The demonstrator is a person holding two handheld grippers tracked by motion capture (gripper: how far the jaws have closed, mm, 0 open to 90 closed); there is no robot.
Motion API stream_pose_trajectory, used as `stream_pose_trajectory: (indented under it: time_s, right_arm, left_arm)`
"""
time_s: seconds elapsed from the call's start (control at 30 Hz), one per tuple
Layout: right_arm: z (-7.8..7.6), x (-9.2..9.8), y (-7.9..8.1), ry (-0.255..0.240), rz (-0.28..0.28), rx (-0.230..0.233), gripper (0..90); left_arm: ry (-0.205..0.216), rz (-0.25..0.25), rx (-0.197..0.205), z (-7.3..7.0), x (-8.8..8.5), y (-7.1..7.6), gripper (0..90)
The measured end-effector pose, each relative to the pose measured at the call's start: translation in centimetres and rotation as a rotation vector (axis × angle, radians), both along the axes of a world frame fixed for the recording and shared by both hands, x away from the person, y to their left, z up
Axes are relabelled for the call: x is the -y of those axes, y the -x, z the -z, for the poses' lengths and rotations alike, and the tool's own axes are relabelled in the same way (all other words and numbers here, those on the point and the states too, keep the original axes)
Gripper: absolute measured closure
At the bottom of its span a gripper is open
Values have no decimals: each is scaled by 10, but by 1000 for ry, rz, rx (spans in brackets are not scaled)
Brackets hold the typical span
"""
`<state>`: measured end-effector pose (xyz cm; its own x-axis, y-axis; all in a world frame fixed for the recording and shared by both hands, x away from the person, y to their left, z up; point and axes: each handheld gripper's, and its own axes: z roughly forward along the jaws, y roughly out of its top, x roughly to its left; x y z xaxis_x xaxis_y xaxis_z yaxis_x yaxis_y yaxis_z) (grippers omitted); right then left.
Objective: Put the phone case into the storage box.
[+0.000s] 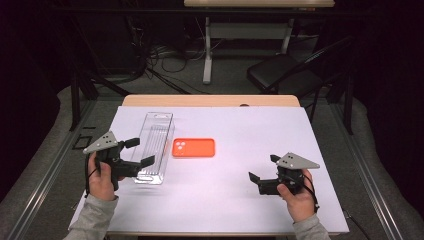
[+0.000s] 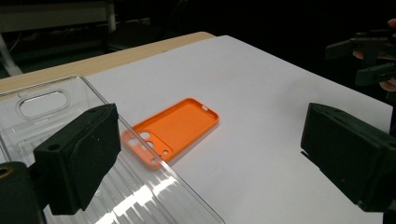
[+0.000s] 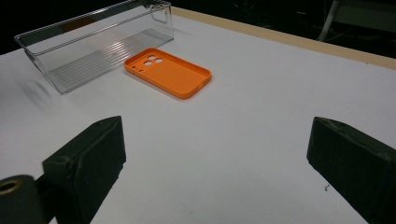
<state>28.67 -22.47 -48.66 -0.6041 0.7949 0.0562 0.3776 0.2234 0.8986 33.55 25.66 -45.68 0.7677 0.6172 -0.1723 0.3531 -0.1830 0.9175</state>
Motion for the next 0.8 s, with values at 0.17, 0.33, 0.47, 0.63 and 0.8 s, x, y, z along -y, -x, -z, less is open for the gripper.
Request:
stream_pose_trajectory:
  time_s: [0.17,0.33,0.47,0.63,0.8]
  right_arm:
    - [-6,-4,-11,22,-3,-20,42]
    - [-12,-7,-22,35,-10,-47,45]
    - [-17,-12,-30,43,-21,-64,45]
    - [-23,-22,-41,69,-42,-83,45]
    - [-30,-29,-52,85,-58,-101,47]
  left_arm:
    - [-3,-6,-14,-6,2,-9,52]
    - [9,-16,-17,-16,1,-18,52]
    - [5,-14,-26,-23,2,-25,52]
    - [-36,-7,-33,-28,7,-34,52]
    - [-58,2,-44,-30,15,-43,52]
